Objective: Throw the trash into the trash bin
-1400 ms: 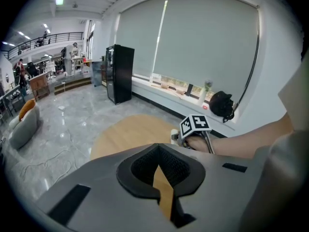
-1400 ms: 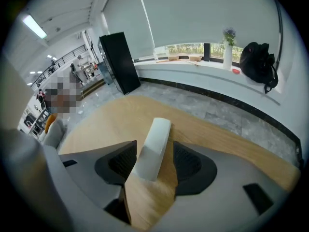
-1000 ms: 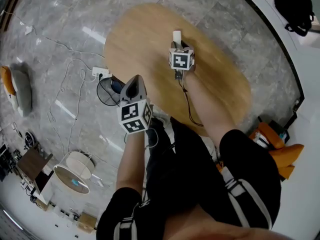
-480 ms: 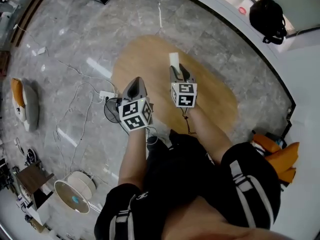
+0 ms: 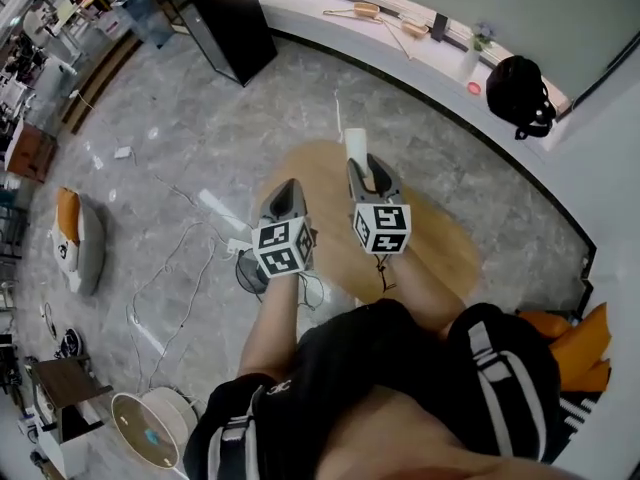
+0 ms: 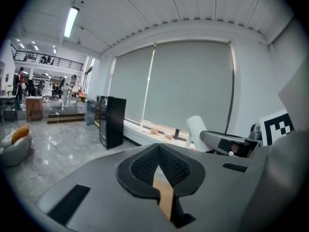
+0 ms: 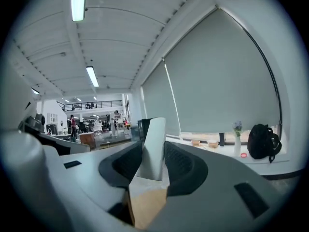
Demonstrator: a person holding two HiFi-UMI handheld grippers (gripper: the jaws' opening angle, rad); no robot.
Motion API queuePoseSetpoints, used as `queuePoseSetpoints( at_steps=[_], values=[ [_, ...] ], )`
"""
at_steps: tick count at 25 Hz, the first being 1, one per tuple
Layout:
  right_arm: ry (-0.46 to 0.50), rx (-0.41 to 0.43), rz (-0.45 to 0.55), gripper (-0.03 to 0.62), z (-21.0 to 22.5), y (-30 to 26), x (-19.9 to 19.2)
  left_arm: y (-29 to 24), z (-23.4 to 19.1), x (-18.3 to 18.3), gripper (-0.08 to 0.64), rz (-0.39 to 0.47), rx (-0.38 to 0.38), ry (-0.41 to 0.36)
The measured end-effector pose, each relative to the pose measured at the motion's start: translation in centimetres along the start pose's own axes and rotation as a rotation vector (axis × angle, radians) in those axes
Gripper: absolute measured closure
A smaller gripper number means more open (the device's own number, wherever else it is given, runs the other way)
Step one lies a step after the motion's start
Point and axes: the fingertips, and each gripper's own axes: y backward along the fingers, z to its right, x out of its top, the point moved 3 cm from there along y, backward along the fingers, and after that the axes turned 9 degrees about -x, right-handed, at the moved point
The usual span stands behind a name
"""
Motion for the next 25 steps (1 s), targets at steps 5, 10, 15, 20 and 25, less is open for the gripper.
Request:
queuePoseSetpoints(
  at_steps=[5,10,15,20,25],
  values=[
    [0.014,0.071,0.123,0.445,-3.5,1.9,4.5,4.9,-0.2,3.4,0.548,0.088,0.025,-0.059],
    [0.024,0.219,0.137,0.445,-10.2,3.7,4.3,11.2,-3.1,3.4,0.548,0.141,0.123,-0.037],
    [0.045,0.397,0.088,0.445,-19.7,4.6,2.6,18.2,-8.1,1.5,0.548,0.161,0.266,0.038],
    [0.07,0.591,0.038,0.445,-30.0,6.4,0.0,26.5,-13.0,-1.6,0.548,0.151,0.453,0.07],
    [0.101,0.724,-0.02,0.445,-39.4,8.9,-2.4,33.6,-17.4,-4.3,0.548,0.141,0.568,0.128]
  ],
)
